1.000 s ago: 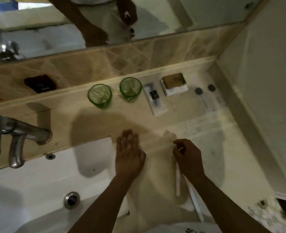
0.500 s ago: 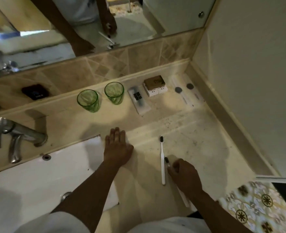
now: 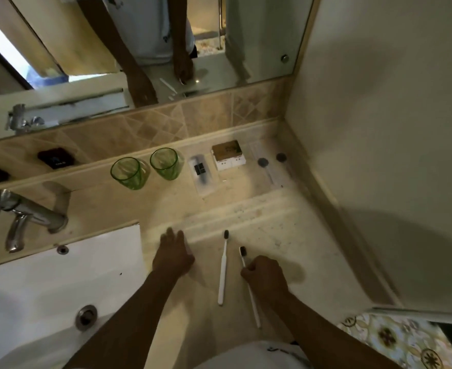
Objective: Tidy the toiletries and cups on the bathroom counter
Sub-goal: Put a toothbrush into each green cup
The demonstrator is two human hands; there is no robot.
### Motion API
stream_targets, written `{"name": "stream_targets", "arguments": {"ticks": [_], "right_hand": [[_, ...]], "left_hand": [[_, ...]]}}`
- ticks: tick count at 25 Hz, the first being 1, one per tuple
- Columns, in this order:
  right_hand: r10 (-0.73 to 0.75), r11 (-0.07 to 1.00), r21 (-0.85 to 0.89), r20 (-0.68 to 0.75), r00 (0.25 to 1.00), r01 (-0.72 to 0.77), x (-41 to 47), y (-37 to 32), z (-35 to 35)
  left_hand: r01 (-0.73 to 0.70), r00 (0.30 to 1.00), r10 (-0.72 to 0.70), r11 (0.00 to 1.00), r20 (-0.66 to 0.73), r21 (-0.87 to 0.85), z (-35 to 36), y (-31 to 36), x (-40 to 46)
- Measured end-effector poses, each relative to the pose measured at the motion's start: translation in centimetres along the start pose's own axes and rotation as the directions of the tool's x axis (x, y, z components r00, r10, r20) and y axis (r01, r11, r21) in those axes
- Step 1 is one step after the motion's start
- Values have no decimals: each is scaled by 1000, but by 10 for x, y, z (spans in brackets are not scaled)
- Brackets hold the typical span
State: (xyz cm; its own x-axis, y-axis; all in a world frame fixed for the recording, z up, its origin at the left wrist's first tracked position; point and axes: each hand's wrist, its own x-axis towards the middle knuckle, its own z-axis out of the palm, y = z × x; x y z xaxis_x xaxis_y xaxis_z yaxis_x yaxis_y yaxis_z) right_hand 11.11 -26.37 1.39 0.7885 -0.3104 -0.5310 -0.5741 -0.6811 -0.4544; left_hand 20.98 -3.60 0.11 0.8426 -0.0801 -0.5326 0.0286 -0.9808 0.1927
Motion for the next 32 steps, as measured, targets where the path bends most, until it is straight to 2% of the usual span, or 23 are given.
{"name": "stream_targets", "arguments": {"ticks": [3, 5, 9, 12, 14, 18, 23, 26, 29, 32], "right_hand": [[21, 974, 228, 2, 1000, -21, 19, 3, -25], [-23, 937, 350, 33, 999, 10, 35, -3, -43], [-122, 797, 600, 45, 992, 71, 61, -38, -68], [-93, 682, 732, 61, 994, 19, 84, -76, -79], [-87, 661, 750, 84, 993, -5, 100, -101, -83], [-111, 634, 769, -12, 994, 80, 132, -155, -87], [-247, 463, 846, -164, 955, 265, 160, -228, -90], [-324, 280, 929, -145, 935, 241, 173, -257, -82], [-341, 310, 897, -204, 918, 315, 190, -270, -64], [-378, 440, 792, -263, 888, 422, 203, -281, -52]], "left_hand": [[3, 999, -4, 1000, -36, -29, 14, 6, -17], [5, 999, -7, 999, -48, -53, 14, 7, -22], [20, 996, -27, 997, -90, -77, 15, 11, -25], [71, 984, -83, 994, -160, -78, 13, 18, -21], [93, 964, -104, 994, -246, -56, 10, 20, -15], [44, 913, -81, 994, -401, -100, 8, 9, 10], [22, 909, -32, 999, -415, -30, 1, -11, 48], [24, 904, -47, 998, -426, -59, 5, -17, 51], [25, 900, -52, 997, -432, -69, 8, -22, 57], [29, 909, -51, 998, -414, -57, 8, -21, 59]]}}
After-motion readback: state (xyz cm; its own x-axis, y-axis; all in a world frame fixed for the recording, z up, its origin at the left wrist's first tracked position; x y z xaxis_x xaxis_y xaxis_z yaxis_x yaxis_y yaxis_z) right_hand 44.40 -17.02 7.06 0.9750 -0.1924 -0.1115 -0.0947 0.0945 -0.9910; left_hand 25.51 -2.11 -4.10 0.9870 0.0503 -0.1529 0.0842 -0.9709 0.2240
